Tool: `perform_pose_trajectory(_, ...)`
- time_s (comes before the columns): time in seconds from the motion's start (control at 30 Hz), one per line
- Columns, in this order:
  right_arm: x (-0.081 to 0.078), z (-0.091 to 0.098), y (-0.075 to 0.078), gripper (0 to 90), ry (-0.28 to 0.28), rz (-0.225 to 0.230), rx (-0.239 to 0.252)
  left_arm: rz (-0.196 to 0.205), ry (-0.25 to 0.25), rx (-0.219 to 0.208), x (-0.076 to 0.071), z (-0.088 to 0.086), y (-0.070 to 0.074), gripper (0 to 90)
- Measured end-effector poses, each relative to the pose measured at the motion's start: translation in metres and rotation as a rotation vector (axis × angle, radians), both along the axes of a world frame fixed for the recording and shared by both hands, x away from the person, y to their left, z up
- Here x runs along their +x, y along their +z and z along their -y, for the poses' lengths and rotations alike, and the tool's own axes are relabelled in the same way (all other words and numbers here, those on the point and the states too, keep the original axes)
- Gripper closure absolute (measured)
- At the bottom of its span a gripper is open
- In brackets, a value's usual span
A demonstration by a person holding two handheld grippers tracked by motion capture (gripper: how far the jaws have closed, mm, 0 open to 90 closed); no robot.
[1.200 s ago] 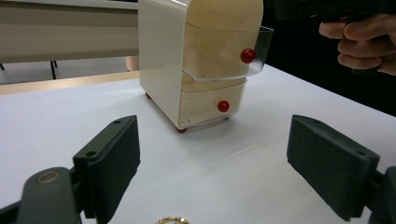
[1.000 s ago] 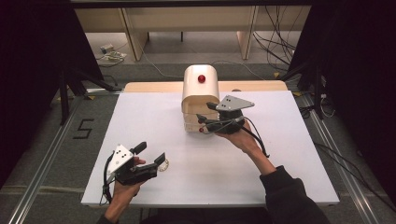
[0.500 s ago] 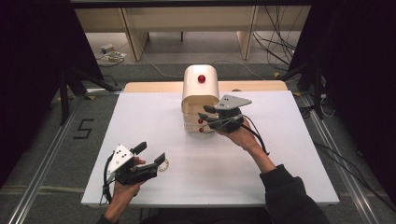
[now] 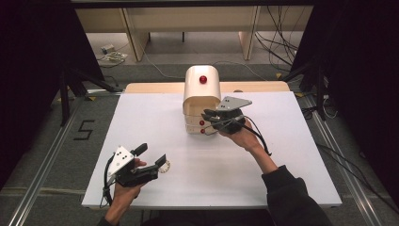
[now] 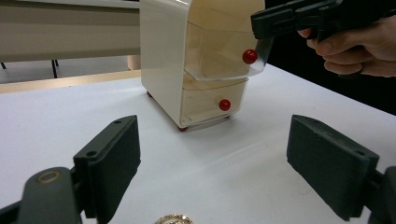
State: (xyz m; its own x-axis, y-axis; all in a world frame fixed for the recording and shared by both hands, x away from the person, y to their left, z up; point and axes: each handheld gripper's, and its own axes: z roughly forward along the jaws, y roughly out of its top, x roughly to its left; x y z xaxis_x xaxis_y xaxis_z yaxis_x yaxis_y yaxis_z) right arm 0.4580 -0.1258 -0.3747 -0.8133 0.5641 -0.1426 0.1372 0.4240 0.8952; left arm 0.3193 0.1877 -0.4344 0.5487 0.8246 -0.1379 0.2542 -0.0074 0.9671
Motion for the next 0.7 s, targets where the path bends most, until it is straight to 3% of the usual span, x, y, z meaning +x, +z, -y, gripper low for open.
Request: perform_pose_trajectory(0.7,-0.0072,0.0004,0.0005,83.1,0.025,-0.004,-0.009,-0.002,-0.003,0.008,-0.0003,0.0001,-0.0002,16.8)
